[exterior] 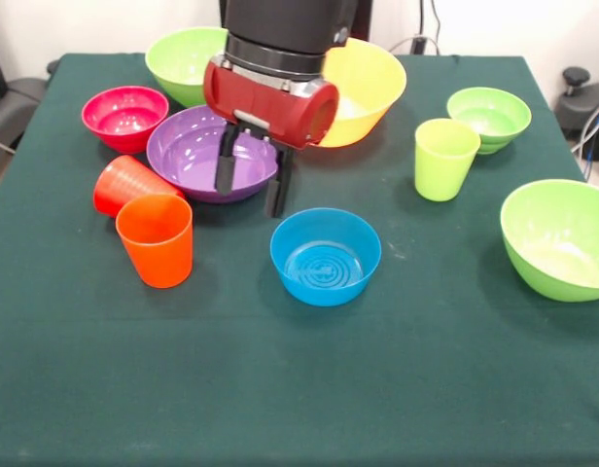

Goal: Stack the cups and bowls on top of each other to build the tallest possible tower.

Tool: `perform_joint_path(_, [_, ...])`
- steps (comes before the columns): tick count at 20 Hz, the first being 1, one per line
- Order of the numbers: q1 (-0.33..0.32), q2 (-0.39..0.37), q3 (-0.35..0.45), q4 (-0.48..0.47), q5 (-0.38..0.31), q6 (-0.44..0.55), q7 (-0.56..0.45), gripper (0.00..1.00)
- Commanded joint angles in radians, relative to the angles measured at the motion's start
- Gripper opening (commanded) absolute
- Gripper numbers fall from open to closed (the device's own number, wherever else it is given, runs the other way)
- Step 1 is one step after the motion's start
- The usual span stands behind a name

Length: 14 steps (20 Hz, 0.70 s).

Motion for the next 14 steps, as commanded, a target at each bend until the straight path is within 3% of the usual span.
perform_joint_path(1, [0.029, 0.04, 0.079, 0.068, 0.025, 0.049, 0.112, 1.0])
perform_joint_path(14, [0.052, 0.093, 0.072, 0.045, 0.029, -0.007, 0.113, 1.0])
